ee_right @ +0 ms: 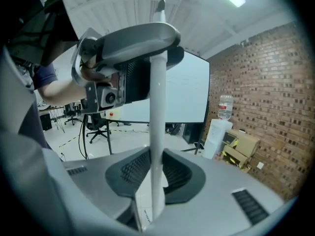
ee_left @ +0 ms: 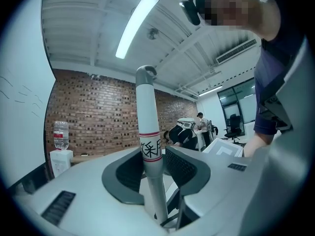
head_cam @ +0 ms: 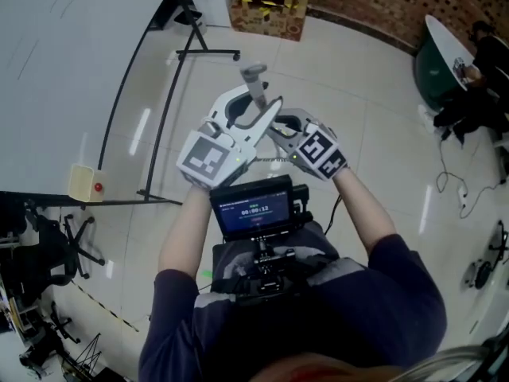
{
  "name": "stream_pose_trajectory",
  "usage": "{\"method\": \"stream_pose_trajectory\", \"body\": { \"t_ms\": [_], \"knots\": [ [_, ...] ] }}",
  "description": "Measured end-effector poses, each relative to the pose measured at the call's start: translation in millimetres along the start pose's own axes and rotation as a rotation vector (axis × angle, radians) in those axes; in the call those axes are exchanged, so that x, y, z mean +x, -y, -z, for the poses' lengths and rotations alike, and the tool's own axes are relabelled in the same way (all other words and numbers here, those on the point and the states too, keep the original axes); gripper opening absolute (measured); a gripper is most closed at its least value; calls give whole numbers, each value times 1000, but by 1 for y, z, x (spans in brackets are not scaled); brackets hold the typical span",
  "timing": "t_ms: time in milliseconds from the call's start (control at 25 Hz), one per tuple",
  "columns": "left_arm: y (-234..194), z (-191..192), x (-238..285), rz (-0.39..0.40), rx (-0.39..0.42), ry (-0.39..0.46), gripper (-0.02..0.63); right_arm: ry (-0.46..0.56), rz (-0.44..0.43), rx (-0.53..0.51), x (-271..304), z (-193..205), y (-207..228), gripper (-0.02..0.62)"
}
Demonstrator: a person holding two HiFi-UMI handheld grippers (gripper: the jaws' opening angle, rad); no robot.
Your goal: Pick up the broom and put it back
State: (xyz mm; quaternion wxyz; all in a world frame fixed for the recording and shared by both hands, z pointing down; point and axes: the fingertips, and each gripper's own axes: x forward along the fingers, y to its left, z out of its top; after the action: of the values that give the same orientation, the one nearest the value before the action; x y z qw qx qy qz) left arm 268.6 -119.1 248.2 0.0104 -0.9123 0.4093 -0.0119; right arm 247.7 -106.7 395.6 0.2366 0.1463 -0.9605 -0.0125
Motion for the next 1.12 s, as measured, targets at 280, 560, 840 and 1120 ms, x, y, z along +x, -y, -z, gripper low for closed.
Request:
{"method": "stream_pose_trajectory", "body": {
  "t_ms": [280, 560, 840, 1120],
  "knots": [
    [-12, 0, -68, 61, -43, 32, 92, -61, 44, -21, 37, -21, -47, 95],
    [-9, 6, -55, 114, -47, 31, 91, -98, 93, 5, 35, -14, -35, 95],
    [0, 10, -41, 123, -71, 1, 91, -116, 146, 68, 17, -4, -33, 94],
    [27, 11, -31, 229, -103, 76, 88, -121, 186, 114, -6, 14, -39, 94]
  ]
}}
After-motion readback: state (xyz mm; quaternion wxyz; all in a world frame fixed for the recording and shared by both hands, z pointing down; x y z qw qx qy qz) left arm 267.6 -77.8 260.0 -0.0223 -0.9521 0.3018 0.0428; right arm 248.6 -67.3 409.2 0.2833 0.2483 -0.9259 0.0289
